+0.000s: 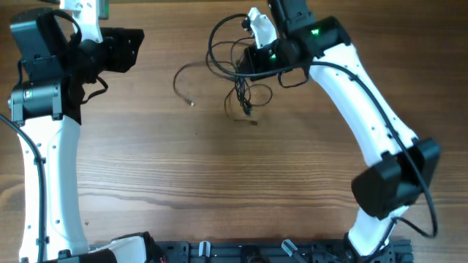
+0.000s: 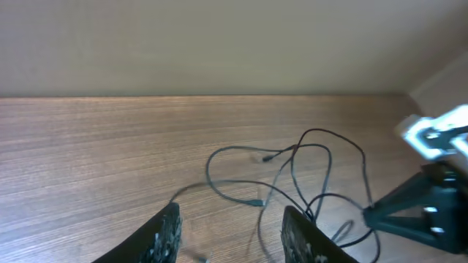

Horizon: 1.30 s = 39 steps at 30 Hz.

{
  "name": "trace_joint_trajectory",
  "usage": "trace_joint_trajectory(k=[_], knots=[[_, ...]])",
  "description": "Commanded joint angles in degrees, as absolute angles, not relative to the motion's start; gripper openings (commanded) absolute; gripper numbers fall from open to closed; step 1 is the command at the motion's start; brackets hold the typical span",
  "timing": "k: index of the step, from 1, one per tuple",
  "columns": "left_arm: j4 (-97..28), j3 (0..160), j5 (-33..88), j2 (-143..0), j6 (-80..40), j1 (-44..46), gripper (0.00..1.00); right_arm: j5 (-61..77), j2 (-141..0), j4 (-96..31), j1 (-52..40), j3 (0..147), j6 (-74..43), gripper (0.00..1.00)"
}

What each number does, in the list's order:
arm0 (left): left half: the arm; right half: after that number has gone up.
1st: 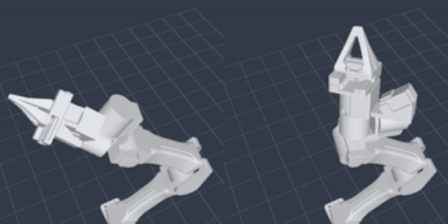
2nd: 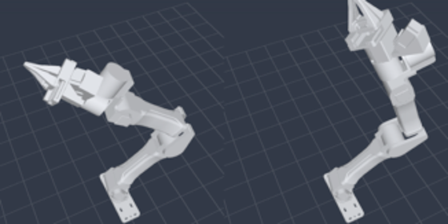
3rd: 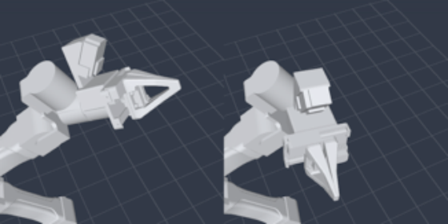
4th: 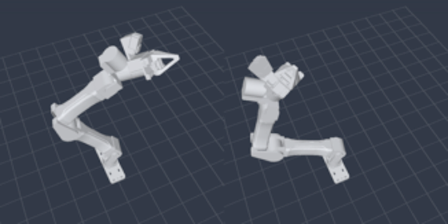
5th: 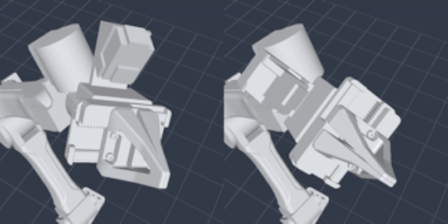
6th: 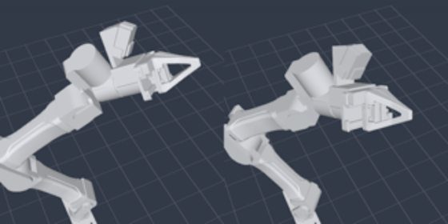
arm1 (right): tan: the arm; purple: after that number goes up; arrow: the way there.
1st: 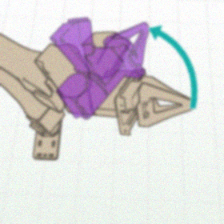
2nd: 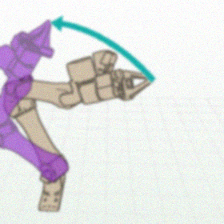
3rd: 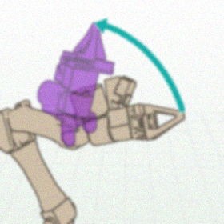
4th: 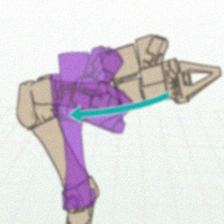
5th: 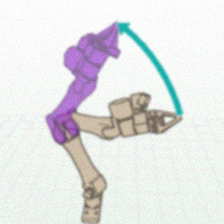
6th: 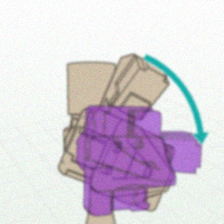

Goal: Untangle cables

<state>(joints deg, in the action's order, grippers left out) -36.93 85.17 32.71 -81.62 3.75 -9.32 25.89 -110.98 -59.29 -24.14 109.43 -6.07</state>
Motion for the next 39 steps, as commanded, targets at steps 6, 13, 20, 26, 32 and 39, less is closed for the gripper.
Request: trace_joint_trajectory(k=[6, 13, 20, 26, 32, 39], knots=[[-36.9, 86.3, 40.1, -84.9, 3.4, -6.2, 0.49, 15.2, -108.8, -59.9, -23.8, 110.2, -7.7, 0.57], [-36.7, 86.3, 39.6, -90.1, 4.2, 2.1, 0.49, -6.3, -108.8, -59.3, -23.8, 110.2, -15.7, 0.58], [-35.9, 86.3, 37.2, -92.6, 4.2, 7.3, 0.50, -22.8, -108.8, -61.4, -22.6, 110.2, -22.2, 0.59], [-36.7, 86.3, 37.2, -93.6, 4.0, 9.9, 0.54, -26.9, -108.8, -61.4, -20.4, 110.2, -24.8, 0.59], [-37.0, 86.3, 37.2, -96.7, 4.1, 12.4, 0.58, -26.1, -108.8, -61.3, -18.7, 110.2, -22.1, 0.60], [-37.0, 86.3, 37.3, -102.7, 4.1, 16.1, 0.58, -24.7, -108.8, -60.6, -17.9, 110.2, -20.9, 0.60]])
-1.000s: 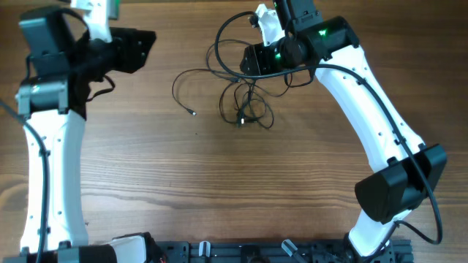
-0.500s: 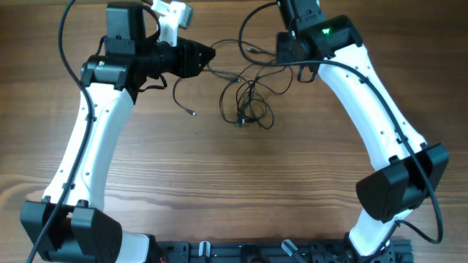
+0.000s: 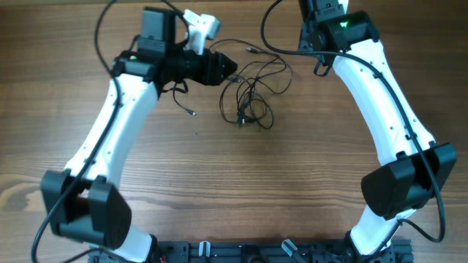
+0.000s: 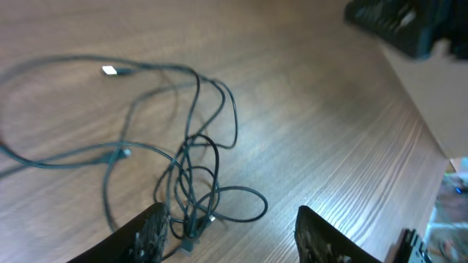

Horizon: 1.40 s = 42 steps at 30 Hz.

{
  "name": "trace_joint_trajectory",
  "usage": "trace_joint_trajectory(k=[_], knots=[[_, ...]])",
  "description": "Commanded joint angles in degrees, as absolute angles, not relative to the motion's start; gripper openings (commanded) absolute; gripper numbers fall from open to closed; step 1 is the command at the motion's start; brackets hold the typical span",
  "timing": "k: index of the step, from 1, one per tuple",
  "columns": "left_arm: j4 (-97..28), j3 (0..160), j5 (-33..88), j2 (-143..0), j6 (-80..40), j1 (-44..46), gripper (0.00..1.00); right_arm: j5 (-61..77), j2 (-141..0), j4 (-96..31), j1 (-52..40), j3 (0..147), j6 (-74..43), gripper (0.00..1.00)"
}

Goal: Untangle cables

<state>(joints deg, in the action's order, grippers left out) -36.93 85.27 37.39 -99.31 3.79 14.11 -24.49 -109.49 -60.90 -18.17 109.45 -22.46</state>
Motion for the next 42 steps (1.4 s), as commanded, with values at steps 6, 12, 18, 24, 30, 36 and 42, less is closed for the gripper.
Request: trace_joint_trajectory(k=[6, 12, 18, 24, 30, 36, 42], knots=[[-36.6, 86.3, 37.2, -106.8, 4.3, 18.6, 0.55, -24.1, -108.8, -60.7, -17.9, 110.2, -20.5, 0.60], [-36.6, 86.3, 37.1, -109.6, 4.3, 20.9, 0.53, -23.5, -108.8, -61.3, -17.9, 110.2, -19.7, 0.62], [-36.6, 86.3, 36.3, -112.1, 5.8, 21.6, 0.52, -22.2, -108.8, -62.0, -17.9, 110.2, -20.1, 0.62], [-36.4, 86.3, 31.3, -113.4, 5.8, 21.6, 0.45, -21.7, -108.8, -62.1, -17.8, 110.2, -20.1, 0.63], [-36.0, 86.3, 29.7, -113.4, 5.8, 21.6, 0.44, -17.4, -108.8, -62.2, -15.6, 110.2, -20.0, 0.64], [-35.7, 86.3, 29.5, -113.7, 5.8, 21.6, 0.44, -13.2, -108.7, -62.4, -12.6, 110.2, -19.9, 0.62], [-34.9, 86.3, 29.5, -115.3, 5.7, 21.8, 0.43, -13.2, -107.9, -62.6, -12.4, 110.2, -19.3, 0.61]])
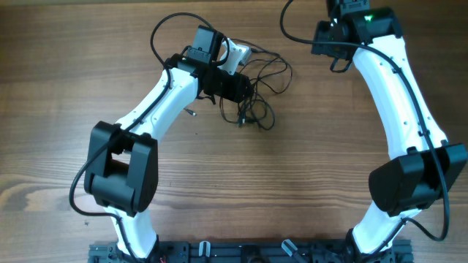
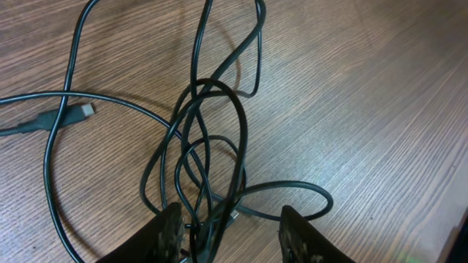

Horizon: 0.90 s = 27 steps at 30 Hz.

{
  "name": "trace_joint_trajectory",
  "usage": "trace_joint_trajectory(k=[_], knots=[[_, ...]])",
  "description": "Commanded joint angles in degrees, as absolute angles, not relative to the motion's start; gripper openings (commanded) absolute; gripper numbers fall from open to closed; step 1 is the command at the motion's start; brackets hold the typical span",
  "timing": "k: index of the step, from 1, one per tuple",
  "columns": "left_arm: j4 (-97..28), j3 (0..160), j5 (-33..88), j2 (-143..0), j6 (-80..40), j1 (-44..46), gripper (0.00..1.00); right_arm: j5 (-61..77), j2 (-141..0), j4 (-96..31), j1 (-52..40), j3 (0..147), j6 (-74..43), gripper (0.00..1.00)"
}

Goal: Untangle cables

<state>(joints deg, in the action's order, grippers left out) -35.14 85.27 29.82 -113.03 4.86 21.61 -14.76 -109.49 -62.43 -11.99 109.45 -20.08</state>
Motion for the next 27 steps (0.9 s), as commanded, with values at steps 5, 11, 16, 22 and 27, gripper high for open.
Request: trace_joint_trajectory(k=[5, 11, 16, 22, 27], knots=[[-35.0, 86.3, 29.5, -117.1, 5.8, 22.8, 0.11, -13.2, -107.7, -62.6, -12.4, 110.2, -19.3, 0.61], [-34.0, 86.3, 34.0, -117.3, 6.5, 23.0, 0.04, -13.1, -107.7, -62.7, -12.4, 110.2, -19.0, 0.61], [-33.9, 86.3, 37.9, -116.9, 8.8, 22.7, 0.04, -11.5, -107.7, -62.6, -12.3, 110.2, -18.0, 0.61], [-33.9, 86.3, 35.2, -110.9, 8.3, 19.4, 0.04, -11.5, -107.7, -62.6, -12.3, 110.2, -17.8, 0.61], [-33.8, 86.3, 32.9, -102.3, 7.7, 15.6, 0.04, -11.5, -107.7, -63.1, -12.4, 110.2, -18.0, 0.62]])
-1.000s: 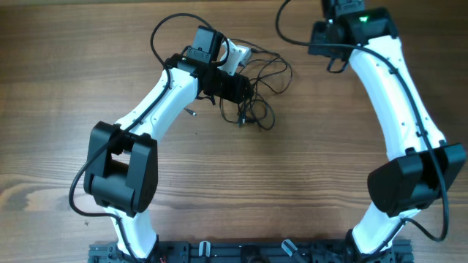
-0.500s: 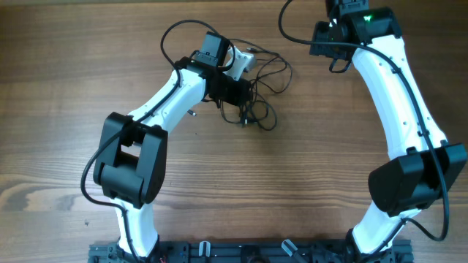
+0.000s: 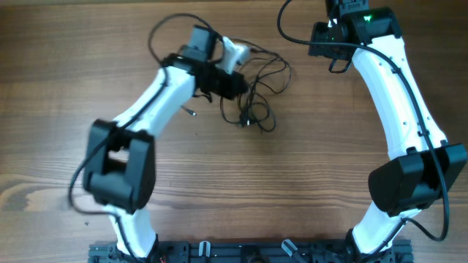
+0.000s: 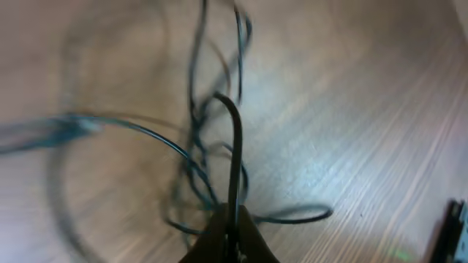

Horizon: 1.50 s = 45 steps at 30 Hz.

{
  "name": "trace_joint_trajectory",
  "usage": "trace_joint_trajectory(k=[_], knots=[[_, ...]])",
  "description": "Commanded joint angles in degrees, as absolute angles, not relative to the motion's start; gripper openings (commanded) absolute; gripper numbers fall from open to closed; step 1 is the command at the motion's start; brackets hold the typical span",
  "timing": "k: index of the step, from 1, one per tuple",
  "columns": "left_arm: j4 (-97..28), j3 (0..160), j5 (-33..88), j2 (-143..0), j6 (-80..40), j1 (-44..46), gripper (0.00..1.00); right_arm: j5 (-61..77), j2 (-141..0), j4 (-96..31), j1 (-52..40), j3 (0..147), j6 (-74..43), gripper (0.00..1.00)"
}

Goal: Untangle cables

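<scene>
A tangle of thin dark cables [image 3: 257, 88] lies on the wooden table at the back middle. One loose plug end [image 3: 189, 112] rests to its left. My left gripper [image 3: 238, 85] is at the tangle's left side, shut on one cable strand. In the blurred left wrist view the gripper [image 4: 232, 228] pinches the strand [image 4: 235, 146], which rises in an arch from between the fingers. More loops [image 4: 292, 216] spread on the wood behind it. My right arm [image 3: 380, 66] reaches to the back right; its gripper is past the top edge.
The table's wooden top [image 3: 234, 183] stretches toward the front. A black rail [image 3: 248, 252] runs along the front edge between the two arm bases. The right arm's own cable [image 3: 289, 18] loops at the back right of the tangle.
My left gripper stood open low over the tangle; now it is shut on one strand. The wrist view has gone blurred. The right arm has not moved.
At first my right gripper held the tangle up at the back middle while the left arm stayed far left. Then the right arm was drawn back, the cables lay on the table, and the left gripper was open beside them, then over them, now shut on a strand.
</scene>
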<state>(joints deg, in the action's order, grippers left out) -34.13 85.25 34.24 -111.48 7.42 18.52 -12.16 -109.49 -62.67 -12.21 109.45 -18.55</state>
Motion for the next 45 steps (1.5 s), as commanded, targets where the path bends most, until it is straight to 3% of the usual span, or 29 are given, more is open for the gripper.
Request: trace_joint_trajectory(k=[1, 9, 24, 35, 45], knots=[[-33.8, 86.5, 32.9, -100.2, 7.4, 14.7, 0.04, -11.5, -107.7, -63.2, -12.4, 110.2, -18.0, 0.62], [-33.8, 88.5, 32.9, -87.6, 5.8, 9.0, 0.04, -1.3, -107.7, -63.5, -12.4, 110.2, -14.4, 0.62], [-32.9, 88.5, 32.5, -85.2, 4.0, 8.8, 0.04, 46.7, -107.8, -66.8, -12.4, 110.2, 12.2, 0.65], [-33.0, 88.5, 32.7, -85.2, 3.6, 8.9, 0.04, 46.3, -108.2, -63.2, -17.7, 110.1, 12.9, 0.67], [-34.3, 88.5, 32.9, -85.2, 3.6, 8.9, 0.04, 37.9, -111.7, -54.4, -22.1, 110.1, 4.3, 0.64]])
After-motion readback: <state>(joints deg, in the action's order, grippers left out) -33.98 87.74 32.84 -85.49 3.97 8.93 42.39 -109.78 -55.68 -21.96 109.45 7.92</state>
